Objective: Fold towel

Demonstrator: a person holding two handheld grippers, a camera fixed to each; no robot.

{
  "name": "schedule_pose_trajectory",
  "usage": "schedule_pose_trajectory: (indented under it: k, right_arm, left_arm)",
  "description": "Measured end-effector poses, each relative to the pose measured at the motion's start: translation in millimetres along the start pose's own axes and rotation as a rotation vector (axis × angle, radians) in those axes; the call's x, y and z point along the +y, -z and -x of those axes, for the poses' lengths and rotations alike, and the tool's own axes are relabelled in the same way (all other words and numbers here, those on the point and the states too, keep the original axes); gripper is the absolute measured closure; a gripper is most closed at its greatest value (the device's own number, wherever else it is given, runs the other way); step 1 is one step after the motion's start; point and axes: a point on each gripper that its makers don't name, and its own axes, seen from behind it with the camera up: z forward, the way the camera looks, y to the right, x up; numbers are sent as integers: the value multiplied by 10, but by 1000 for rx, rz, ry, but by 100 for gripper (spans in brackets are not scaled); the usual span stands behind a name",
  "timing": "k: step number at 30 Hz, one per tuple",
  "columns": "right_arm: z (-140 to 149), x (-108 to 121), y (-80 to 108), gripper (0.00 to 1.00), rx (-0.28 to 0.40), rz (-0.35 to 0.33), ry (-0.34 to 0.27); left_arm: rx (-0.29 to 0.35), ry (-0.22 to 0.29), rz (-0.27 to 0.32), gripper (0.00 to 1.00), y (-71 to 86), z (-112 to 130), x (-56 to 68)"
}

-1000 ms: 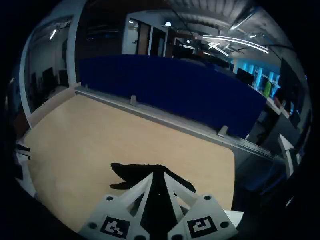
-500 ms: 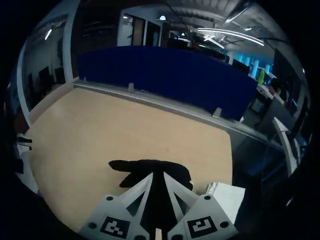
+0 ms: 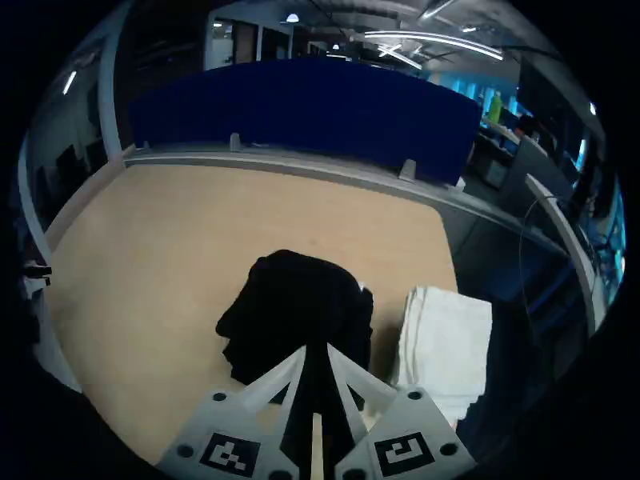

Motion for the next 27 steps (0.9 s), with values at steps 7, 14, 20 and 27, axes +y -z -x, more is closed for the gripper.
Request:
schedule_pose_trajectory:
  k: [7,14,20,27]
  right_arm:
    - [353,118,-68,97,-53,35,-55]
    - [789,109,-248,97,-137,52,-88]
    - [995,134,-414,97,-154,82,-146]
    - [999,144,-461,97,-125,95,-200]
  left_arm:
    - [-1,-13,4,6,7,-12,49]
    - [-4,-15,2,7,2,-4,57]
    - [-13,-23,-5,6,-15,26,38]
    - [-16,-32,-8,6,-31,14,36]
